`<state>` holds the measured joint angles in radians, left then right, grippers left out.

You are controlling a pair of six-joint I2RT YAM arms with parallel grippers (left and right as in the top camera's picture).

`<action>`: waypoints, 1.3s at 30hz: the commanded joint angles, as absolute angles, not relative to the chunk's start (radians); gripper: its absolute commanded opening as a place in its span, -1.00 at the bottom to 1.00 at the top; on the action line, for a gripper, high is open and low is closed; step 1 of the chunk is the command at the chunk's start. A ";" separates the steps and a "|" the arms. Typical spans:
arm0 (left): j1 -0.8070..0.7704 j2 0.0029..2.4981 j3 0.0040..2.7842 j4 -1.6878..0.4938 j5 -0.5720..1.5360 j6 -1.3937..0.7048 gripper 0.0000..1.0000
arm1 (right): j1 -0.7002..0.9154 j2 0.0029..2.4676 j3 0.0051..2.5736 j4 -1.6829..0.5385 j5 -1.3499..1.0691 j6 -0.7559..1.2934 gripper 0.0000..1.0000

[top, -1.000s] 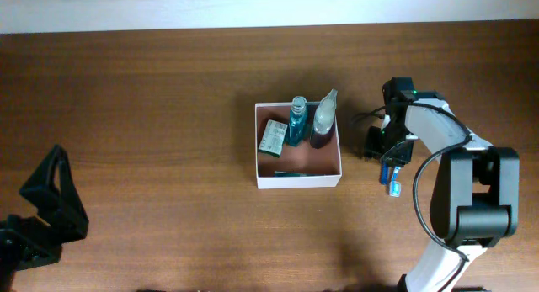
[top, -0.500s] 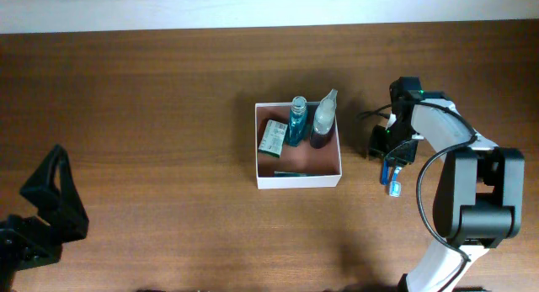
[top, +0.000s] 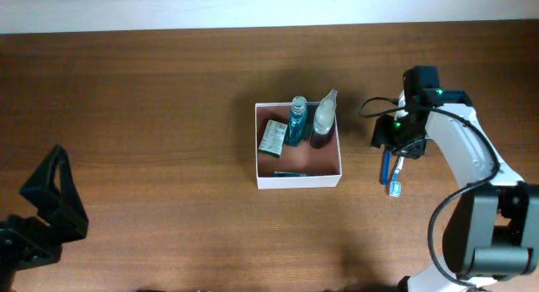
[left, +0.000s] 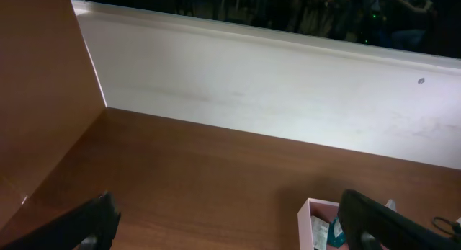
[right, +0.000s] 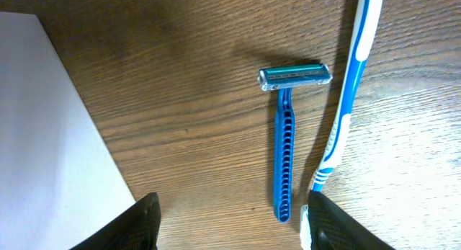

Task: Pack container
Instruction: 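Move the right gripper to the blue razor and grasp its handle, then place the razor into the box and open the right gripper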

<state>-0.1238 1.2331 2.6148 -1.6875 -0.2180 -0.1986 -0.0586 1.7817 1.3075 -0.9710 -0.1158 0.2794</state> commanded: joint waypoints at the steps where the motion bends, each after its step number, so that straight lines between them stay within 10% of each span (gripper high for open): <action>1: -0.120 1.234 2.613 -1.687 -0.229 -0.182 0.99 | -0.067 1.814 1.299 -0.967 -0.047 0.270 0.21; 15: -0.120 1.234 2.613 -1.687 -0.229 -0.182 0.99 | -0.068 1.916 1.221 -0.914 -0.018 0.305 0.02; 28: -0.120 1.234 2.613 -1.687 -0.229 -0.182 0.99 | -0.065 1.886 1.235 -0.954 -0.033 0.312 -0.89; 39: -0.120 1.234 2.613 -1.687 -0.229 -0.182 0.99 | 0.123 1.449 1.453 -1.153 -0.117 0.276 -0.92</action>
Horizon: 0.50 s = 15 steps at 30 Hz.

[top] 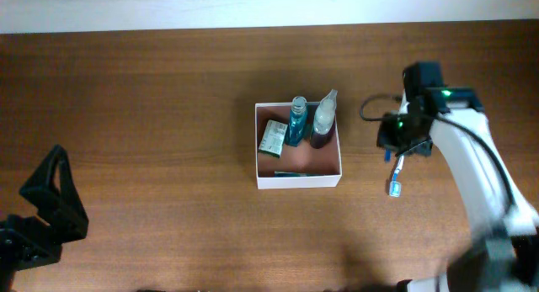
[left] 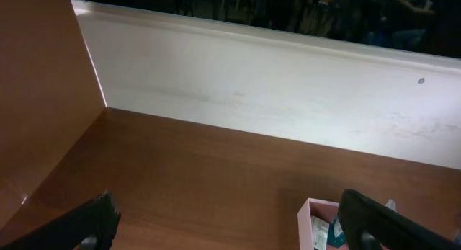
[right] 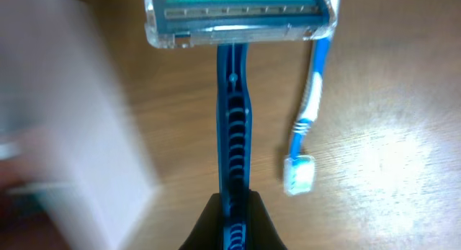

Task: Pack container
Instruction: 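Place the razor into the box and open the right gripper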

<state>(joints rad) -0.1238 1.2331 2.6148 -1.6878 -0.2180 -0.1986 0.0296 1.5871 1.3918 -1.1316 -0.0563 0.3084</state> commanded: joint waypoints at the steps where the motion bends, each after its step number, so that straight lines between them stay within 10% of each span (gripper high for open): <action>1: -0.120 1.234 2.613 -1.687 -0.229 -0.182 0.99 | 0.165 1.415 1.459 -1.153 -0.128 0.243 -0.92; 15: -0.120 1.234 2.613 -1.687 -0.229 -0.182 0.99 | 0.602 1.554 1.457 -1.163 -0.079 -0.521 -0.92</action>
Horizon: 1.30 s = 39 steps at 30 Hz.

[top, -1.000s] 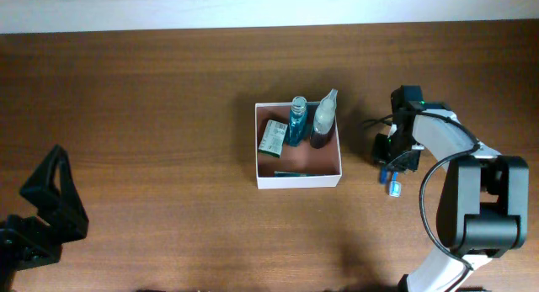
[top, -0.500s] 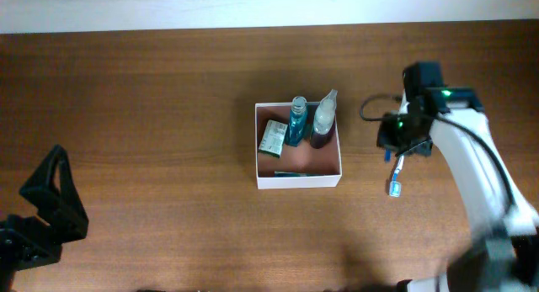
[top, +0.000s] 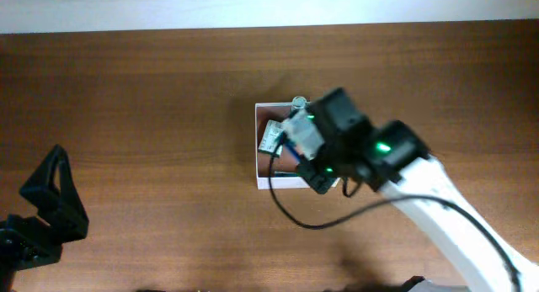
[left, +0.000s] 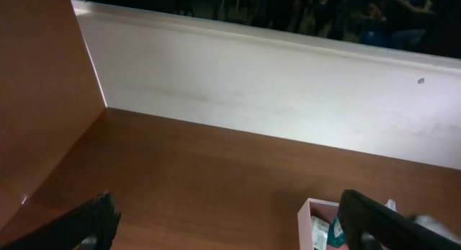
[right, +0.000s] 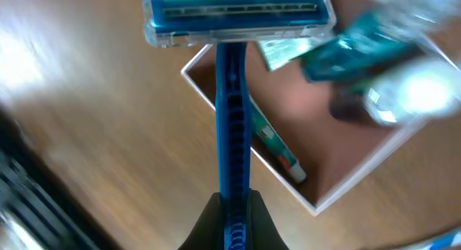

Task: Pack container
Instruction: 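Place the razor into the box and open the right gripper, then grasp the blue-white toothbrush with the right gripper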

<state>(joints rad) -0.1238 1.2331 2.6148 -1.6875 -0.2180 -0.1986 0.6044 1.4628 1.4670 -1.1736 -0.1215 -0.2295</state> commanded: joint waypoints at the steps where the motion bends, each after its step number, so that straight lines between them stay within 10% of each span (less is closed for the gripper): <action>1: -0.120 1.234 2.613 -1.687 -0.229 -0.182 0.99 | 0.598 1.578 1.457 -1.158 -0.065 -0.545 -0.92; 10: -0.120 1.234 2.613 -1.687 -0.229 -0.182 0.99 | 0.556 1.808 1.457 -1.084 0.078 -0.684 -0.92; 14: -0.120 1.234 2.613 -1.687 -0.229 -0.182 0.99 | 0.555 1.806 1.480 -1.085 0.086 -0.576 -0.09; 17: -0.120 1.234 2.613 -1.687 -0.229 -0.182 0.99 | 0.549 1.758 1.545 -1.140 -0.003 -0.496 0.12; 19: -0.120 1.234 2.613 -1.687 -0.229 -0.182 0.99 | 0.538 1.719 1.595 -1.176 -0.051 -0.461 0.98; 29: -0.120 1.234 2.613 -1.687 -0.229 -0.182 0.99 | 0.215 1.563 1.706 -1.234 -0.303 -0.121 0.96; 34: -0.120 1.234 2.613 -1.687 -0.229 -0.182 0.99 | 0.017 1.615 1.687 -1.258 -0.302 0.047 0.39; 39: -0.120 1.234 2.613 -1.687 -0.229 -0.182 0.99 | -0.076 1.702 1.635 -1.256 -0.181 0.189 0.36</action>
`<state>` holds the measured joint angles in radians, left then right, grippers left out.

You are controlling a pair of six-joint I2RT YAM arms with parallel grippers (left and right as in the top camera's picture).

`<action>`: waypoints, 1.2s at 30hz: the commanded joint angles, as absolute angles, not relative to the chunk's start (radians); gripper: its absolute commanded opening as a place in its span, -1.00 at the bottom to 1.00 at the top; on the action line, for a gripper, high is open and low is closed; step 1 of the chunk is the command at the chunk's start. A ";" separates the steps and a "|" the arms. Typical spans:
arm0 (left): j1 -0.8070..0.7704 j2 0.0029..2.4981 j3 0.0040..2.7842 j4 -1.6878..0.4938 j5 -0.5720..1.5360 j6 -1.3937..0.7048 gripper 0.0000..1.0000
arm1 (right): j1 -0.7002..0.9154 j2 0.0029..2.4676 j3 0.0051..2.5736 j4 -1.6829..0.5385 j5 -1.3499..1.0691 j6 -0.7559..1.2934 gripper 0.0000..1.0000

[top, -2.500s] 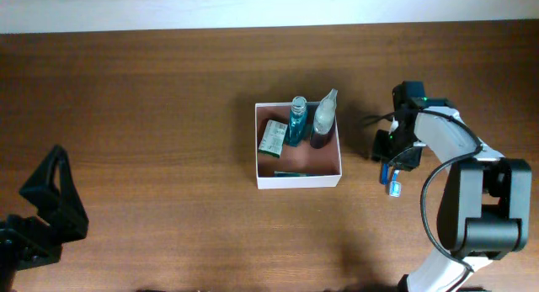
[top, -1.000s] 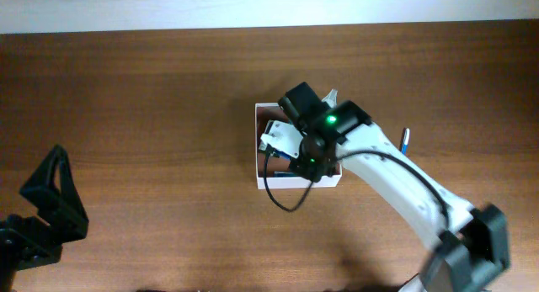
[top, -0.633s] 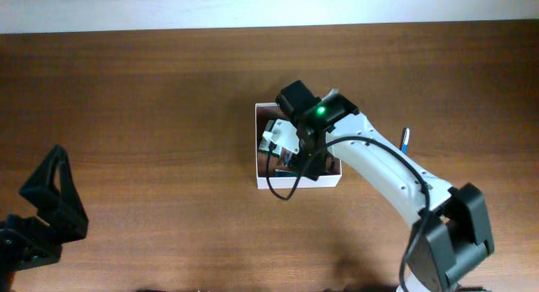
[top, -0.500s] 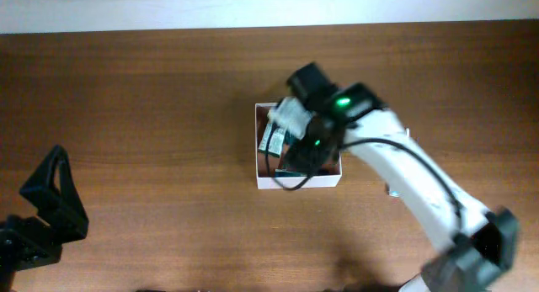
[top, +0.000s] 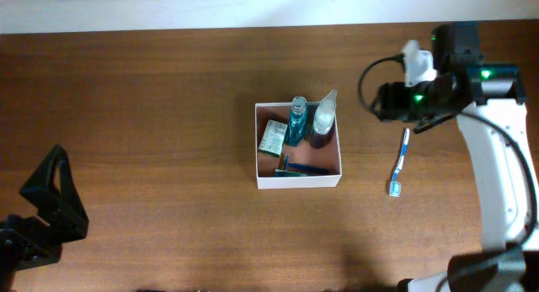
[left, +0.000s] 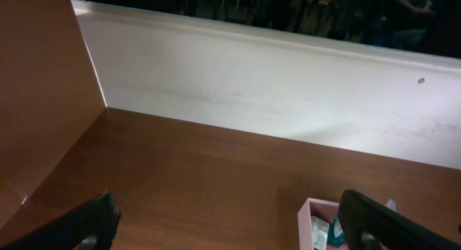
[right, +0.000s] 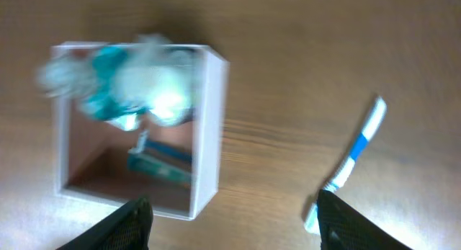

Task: Pack container
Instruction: 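Grasp the blue-white toothbrush with the right gripper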

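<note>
A white box at mid-table holds a teal bottle, a clear bottle with a dark base, a small packet and a blue razor. A blue and white toothbrush lies on the wood to the right of the box, also seen in the right wrist view as the toothbrush. My right gripper hangs open and empty above the table, up and right of the box. My left gripper rests open at the far left, nothing between its fingers.
A white wall runs along the table's far edge. The brown table spreads wide to the left of the box. My right arm's white links cross the table's right edge.
The razor was in my right gripper over the box; now it lies inside the box. The right gripper has opened and moved away to the upper right. The left arm is unchanged.
My right gripper stood open over the razor and toothbrush right of the box. Then it was shut on the razor, lifted off the table, then held it over the box. Now the razor lies in the box and the gripper is open, away to the right.
</note>
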<state>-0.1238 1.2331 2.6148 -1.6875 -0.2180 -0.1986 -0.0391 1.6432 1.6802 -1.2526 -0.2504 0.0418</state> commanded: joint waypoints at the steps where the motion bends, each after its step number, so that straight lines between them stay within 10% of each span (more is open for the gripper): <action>1: -0.120 1.234 2.613 -1.687 -0.229 -0.182 0.99 | -0.091 1.731 1.610 -1.250 -0.139 0.217 0.37; 17: -0.120 1.234 2.613 -1.687 -0.229 -0.182 0.99 | -0.202 1.998 1.327 -1.056 -0.071 0.297 0.27; 29: -0.120 1.234 2.613 -1.687 -0.229 -0.182 0.99 | -0.216 2.002 1.261 -0.960 -0.120 0.266 -0.74; 36: -0.120 1.234 2.613 -1.687 -0.229 -0.182 0.99 | -0.195 1.943 1.338 -1.083 -0.123 0.259 -0.92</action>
